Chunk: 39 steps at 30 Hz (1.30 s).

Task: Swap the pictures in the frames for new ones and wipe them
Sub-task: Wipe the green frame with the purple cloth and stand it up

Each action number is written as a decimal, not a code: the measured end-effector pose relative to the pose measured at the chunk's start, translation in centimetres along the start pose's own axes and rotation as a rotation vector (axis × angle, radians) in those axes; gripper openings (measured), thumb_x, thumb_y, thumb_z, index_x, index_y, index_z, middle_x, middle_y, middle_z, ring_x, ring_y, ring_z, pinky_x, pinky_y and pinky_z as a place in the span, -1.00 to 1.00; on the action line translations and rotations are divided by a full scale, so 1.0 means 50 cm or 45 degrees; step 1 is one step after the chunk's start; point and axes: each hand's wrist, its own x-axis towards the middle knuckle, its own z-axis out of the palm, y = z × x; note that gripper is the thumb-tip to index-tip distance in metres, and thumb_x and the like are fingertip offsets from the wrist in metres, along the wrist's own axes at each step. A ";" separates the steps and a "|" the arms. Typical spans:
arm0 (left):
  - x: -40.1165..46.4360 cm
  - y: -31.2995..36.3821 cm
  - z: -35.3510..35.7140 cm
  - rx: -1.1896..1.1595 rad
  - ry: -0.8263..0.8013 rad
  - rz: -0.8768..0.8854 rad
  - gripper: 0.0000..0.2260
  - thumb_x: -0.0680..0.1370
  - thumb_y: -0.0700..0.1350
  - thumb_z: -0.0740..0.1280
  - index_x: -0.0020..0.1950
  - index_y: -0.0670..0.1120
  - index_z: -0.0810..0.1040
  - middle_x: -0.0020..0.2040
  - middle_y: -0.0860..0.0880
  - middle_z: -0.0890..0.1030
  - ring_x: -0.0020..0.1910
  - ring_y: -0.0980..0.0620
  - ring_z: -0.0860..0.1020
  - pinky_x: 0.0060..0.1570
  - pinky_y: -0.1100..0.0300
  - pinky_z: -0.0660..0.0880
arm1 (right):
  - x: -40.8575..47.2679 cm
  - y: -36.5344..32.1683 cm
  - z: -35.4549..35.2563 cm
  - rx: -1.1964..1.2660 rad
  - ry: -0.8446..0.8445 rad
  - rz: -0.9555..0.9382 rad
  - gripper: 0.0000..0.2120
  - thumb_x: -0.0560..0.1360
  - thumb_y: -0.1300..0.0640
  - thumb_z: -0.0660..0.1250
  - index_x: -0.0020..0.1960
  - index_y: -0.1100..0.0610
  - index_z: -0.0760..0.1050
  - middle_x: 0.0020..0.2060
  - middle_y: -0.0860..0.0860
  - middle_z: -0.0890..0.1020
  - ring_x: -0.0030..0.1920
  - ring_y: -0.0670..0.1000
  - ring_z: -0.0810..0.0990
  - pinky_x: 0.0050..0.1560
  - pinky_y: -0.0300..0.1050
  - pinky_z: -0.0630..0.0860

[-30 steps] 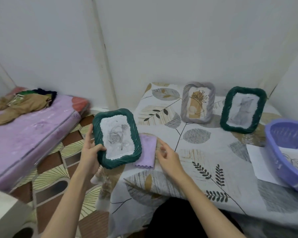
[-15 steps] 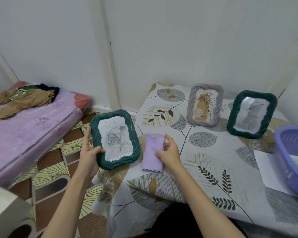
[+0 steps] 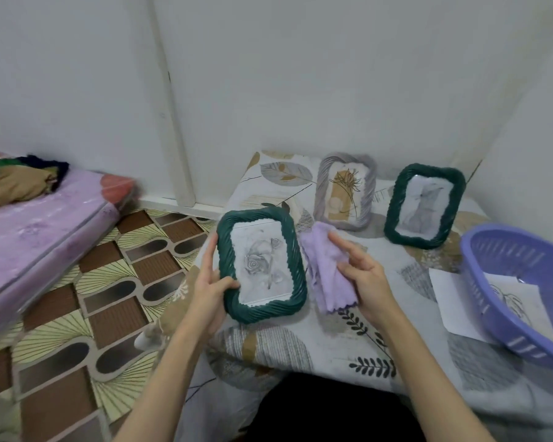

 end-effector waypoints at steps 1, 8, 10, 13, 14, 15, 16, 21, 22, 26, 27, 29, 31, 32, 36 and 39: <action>-0.002 -0.013 0.022 0.000 -0.038 0.006 -0.17 0.40 -0.61 0.06 0.42 0.20 0.25 0.34 0.00 0.43 0.20 0.01 0.54 0.05 0.08 0.57 | -0.007 0.000 0.004 -0.181 0.021 -0.035 -0.53 0.51 0.47 0.11 0.20 0.01 0.52 0.12 -0.10 0.59 0.04 0.06 0.58 0.04 -0.06 0.55; -0.013 -0.078 0.107 -0.095 -0.159 -0.025 -0.16 0.29 -0.55 0.18 0.36 0.22 0.31 0.36 -0.07 0.45 0.27 -0.10 0.49 0.10 0.05 0.54 | -0.040 0.037 -0.021 -1.285 0.311 -0.269 -0.43 0.41 -0.14 0.37 0.38 -0.06 0.32 0.26 0.03 0.33 0.21 0.01 0.37 0.21 -0.06 0.35; -0.015 -0.087 0.120 -0.100 -0.182 -0.025 -0.17 0.25 -0.49 0.21 0.36 0.22 0.32 0.36 -0.06 0.45 0.29 -0.10 0.47 0.11 0.08 0.54 | -0.044 0.055 -0.034 -1.511 0.410 -0.339 -0.35 0.43 -0.17 0.31 0.45 -0.06 0.21 0.27 0.07 0.37 0.17 0.11 0.38 0.14 0.01 0.34; -0.018 -0.104 0.139 -0.047 -0.242 -0.028 -0.17 0.25 -0.48 0.22 0.37 0.21 0.30 0.36 0.00 0.45 0.29 -0.04 0.48 0.08 0.14 0.54 | -0.051 0.080 -0.062 -1.400 0.464 -0.431 -0.37 0.48 -0.01 0.22 0.50 0.01 0.10 0.24 0.12 0.38 0.16 0.14 0.39 0.14 -0.10 0.33; -0.020 -0.109 0.144 -0.014 -0.267 -0.024 -0.17 0.26 -0.48 0.22 0.38 0.20 0.29 0.36 0.02 0.45 0.27 -0.01 0.49 0.06 0.16 0.55 | -0.054 0.085 -0.069 -1.327 0.457 -0.470 -0.38 0.49 0.09 0.24 0.50 0.03 0.11 0.26 0.12 0.34 0.21 0.13 0.38 0.17 -0.19 0.29; -0.022 -0.114 0.149 0.028 -0.292 -0.017 -0.17 0.27 -0.49 0.22 0.40 0.19 0.27 0.34 0.05 0.46 0.25 0.01 0.50 0.04 0.17 0.55 | -0.056 0.088 -0.071 -1.289 0.445 -0.525 -0.39 0.50 0.16 0.24 0.49 0.04 0.12 0.29 0.12 0.30 0.25 0.10 0.36 0.20 -0.27 0.25; -0.024 -0.119 0.154 0.073 -0.315 -0.010 -0.17 0.30 -0.51 0.22 0.41 0.17 0.26 0.31 0.09 0.50 0.22 0.05 0.52 0.02 0.18 0.55 | -0.059 0.088 -0.069 -1.286 0.424 -0.582 -0.41 0.50 0.17 0.22 0.49 0.04 0.14 0.31 0.11 0.26 0.27 0.08 0.34 0.23 -0.29 0.24; -0.017 -0.137 0.157 0.161 -0.360 -0.027 -0.17 0.38 -0.63 0.12 0.42 0.13 0.23 0.21 0.26 0.53 0.14 0.27 0.53 0.01 0.29 0.54 | -0.056 0.106 -0.062 -1.629 0.389 -0.637 -0.38 0.50 -0.20 0.12 0.46 0.12 0.21 0.33 0.18 0.27 0.19 0.15 0.33 0.17 -0.02 0.38; -0.014 -0.137 0.153 0.167 -0.380 -0.032 -0.17 0.37 -0.60 0.17 0.43 0.15 0.24 0.30 0.20 0.48 0.22 0.21 0.50 0.11 0.22 0.52 | -0.058 0.111 -0.067 -1.644 0.402 -0.616 -0.36 0.50 -0.24 0.10 0.46 0.10 0.21 0.31 0.20 0.29 0.17 0.15 0.33 0.16 -0.02 0.38; -0.005 -0.125 0.150 0.216 -0.478 -0.047 -0.17 0.33 -0.46 0.28 0.42 0.24 0.24 0.47 0.05 0.28 0.42 0.01 0.31 0.37 -0.08 0.30 | -0.051 0.114 -0.069 -1.608 0.486 -0.679 -0.48 0.52 -0.10 0.15 0.42 0.07 0.22 0.24 0.21 0.35 0.12 0.17 0.38 0.13 0.04 0.44; -0.004 -0.122 0.152 0.214 -0.500 -0.050 -0.17 0.33 -0.46 0.29 0.42 0.24 0.24 0.47 0.04 0.29 0.42 0.00 0.31 0.39 -0.12 0.26 | -0.043 0.110 -0.065 -1.593 0.498 -0.682 -0.48 0.52 -0.10 0.16 0.42 0.08 0.25 0.23 0.20 0.36 0.12 0.16 0.38 0.14 0.01 0.41; -0.003 -0.117 0.152 0.218 -0.544 -0.060 -0.17 0.33 -0.44 0.31 0.42 0.25 0.23 0.46 0.03 0.30 0.42 -0.01 0.31 0.40 -0.14 0.22 | -0.026 0.099 -0.052 -1.552 0.493 -0.675 -0.46 0.51 -0.14 0.17 0.40 0.12 0.31 0.22 0.18 0.37 0.12 0.11 0.34 0.15 -0.05 0.37; -0.002 -0.116 0.149 0.205 -0.579 -0.075 -0.17 0.32 -0.40 0.35 0.41 0.26 0.24 0.46 0.03 0.31 0.42 -0.01 0.31 0.41 -0.14 0.21 | -0.018 0.095 -0.043 -1.538 0.430 -0.722 -0.47 0.52 -0.16 0.16 0.39 0.12 0.33 0.22 0.17 0.39 0.10 0.11 0.34 0.12 -0.02 0.39; -0.002 -0.116 0.147 0.199 -0.582 -0.086 -0.17 0.32 -0.41 0.35 0.41 0.27 0.24 0.46 0.02 0.31 0.42 -0.01 0.31 0.41 -0.14 0.22 | -0.021 0.098 -0.042 -1.533 0.386 -0.759 -0.49 0.54 -0.15 0.14 0.38 0.12 0.34 0.22 0.16 0.41 0.08 0.11 0.36 0.11 -0.02 0.40; 0.000 -0.115 0.141 0.167 -0.589 -0.143 -0.17 0.35 -0.45 0.31 0.40 0.30 0.24 0.45 -0.05 0.32 0.40 -0.06 0.35 0.34 -0.11 0.32 | -0.050 0.126 -0.065 -1.539 0.293 -0.836 -0.53 0.56 -0.09 0.16 0.38 0.13 0.38 0.17 0.12 0.42 0.08 0.11 0.41 0.10 -0.03 0.40; 0.002 -0.115 0.141 0.147 -0.591 -0.157 -0.17 0.36 -0.45 0.31 0.40 0.30 0.23 0.43 -0.09 0.36 0.36 -0.11 0.39 0.32 -0.13 0.33 | -0.040 0.113 -0.079 -1.499 0.401 -0.794 -0.52 0.55 -0.08 0.16 0.38 0.12 0.37 0.07 0.13 0.42 0.06 0.10 0.41 0.09 -0.05 0.41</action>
